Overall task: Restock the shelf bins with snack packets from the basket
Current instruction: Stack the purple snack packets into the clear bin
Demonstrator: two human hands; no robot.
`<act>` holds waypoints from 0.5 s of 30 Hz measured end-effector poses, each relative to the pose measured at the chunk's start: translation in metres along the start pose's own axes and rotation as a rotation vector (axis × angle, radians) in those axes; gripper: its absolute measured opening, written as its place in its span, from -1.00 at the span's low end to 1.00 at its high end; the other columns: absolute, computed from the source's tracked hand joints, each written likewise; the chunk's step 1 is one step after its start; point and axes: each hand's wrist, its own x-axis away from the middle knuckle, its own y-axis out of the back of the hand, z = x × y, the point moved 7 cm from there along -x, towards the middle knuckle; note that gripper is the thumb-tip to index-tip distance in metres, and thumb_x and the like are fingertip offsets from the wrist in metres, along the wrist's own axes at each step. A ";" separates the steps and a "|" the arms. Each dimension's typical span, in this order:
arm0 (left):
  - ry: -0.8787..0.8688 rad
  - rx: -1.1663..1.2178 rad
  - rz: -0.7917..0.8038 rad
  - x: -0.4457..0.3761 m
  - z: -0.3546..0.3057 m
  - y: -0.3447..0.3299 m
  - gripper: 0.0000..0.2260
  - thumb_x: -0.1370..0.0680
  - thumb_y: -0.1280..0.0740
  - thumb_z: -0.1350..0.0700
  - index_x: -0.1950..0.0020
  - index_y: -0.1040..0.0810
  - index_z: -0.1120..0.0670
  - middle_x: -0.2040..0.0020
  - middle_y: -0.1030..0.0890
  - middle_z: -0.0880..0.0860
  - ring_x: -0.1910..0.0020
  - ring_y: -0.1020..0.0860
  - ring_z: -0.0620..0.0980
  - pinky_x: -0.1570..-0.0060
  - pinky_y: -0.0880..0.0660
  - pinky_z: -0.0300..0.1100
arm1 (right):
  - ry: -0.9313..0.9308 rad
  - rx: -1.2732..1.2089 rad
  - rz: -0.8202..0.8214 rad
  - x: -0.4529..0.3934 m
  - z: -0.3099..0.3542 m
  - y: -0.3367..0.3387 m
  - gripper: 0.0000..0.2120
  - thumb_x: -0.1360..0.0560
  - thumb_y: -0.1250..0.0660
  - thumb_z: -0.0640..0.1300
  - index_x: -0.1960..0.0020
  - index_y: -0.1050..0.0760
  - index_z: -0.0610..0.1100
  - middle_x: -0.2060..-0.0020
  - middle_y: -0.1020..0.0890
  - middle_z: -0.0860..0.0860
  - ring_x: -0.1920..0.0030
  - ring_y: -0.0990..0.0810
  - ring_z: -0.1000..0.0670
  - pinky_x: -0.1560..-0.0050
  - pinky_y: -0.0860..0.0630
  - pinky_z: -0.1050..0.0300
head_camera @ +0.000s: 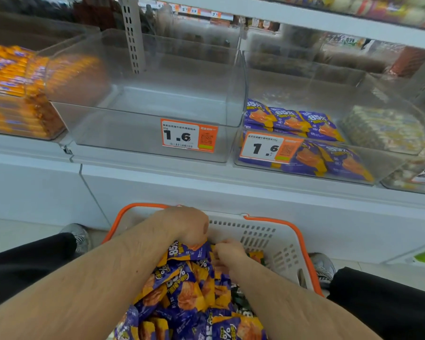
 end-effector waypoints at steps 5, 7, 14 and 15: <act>-0.004 0.038 -0.007 0.007 0.001 0.000 -0.89 -0.54 -0.22 0.13 0.19 -0.37 0.07 0.34 -0.27 0.04 0.41 -0.21 0.00 0.40 -0.17 -0.14 | -0.081 -0.118 0.240 0.005 -0.009 -0.040 -0.77 -0.52 -0.34 -0.06 -0.13 -0.56 -0.13 -0.05 -0.63 -0.08 0.16 -0.54 -0.05 0.33 -0.50 0.11; 0.015 0.043 -0.005 0.008 0.007 -0.002 -0.88 -0.55 -0.24 0.09 0.16 -0.39 0.07 0.28 -0.35 0.06 0.36 -0.27 0.02 0.35 -0.23 -0.13 | -0.058 -0.208 0.195 0.004 -0.006 -0.042 -0.84 -0.52 -0.36 -0.17 -0.05 -0.57 -0.23 0.03 -0.65 -0.12 0.17 -0.57 -0.06 0.32 -0.52 0.08; 0.156 -0.149 -0.073 0.011 0.010 0.001 -0.48 -0.44 -0.39 -0.20 -0.27 -0.41 0.05 -0.15 -0.52 0.06 0.01 -0.52 0.06 0.15 -0.46 -0.09 | 0.091 -0.351 0.053 0.059 0.054 0.022 -0.83 -0.43 -0.28 -0.53 0.04 -0.51 -0.35 0.29 -0.58 -0.23 0.43 -0.55 -0.04 0.42 -0.54 0.18; 0.149 -0.136 -0.089 0.010 0.005 0.005 -0.43 -0.42 -0.41 -0.22 -0.29 -0.38 0.04 -0.16 -0.52 0.06 -0.05 -0.53 0.08 0.13 -0.44 -0.08 | 0.117 -0.355 0.060 0.074 0.066 0.032 -0.85 -0.46 -0.25 -0.52 0.07 -0.50 -0.33 0.32 -0.57 -0.19 0.42 -0.56 -0.03 0.41 -0.54 0.20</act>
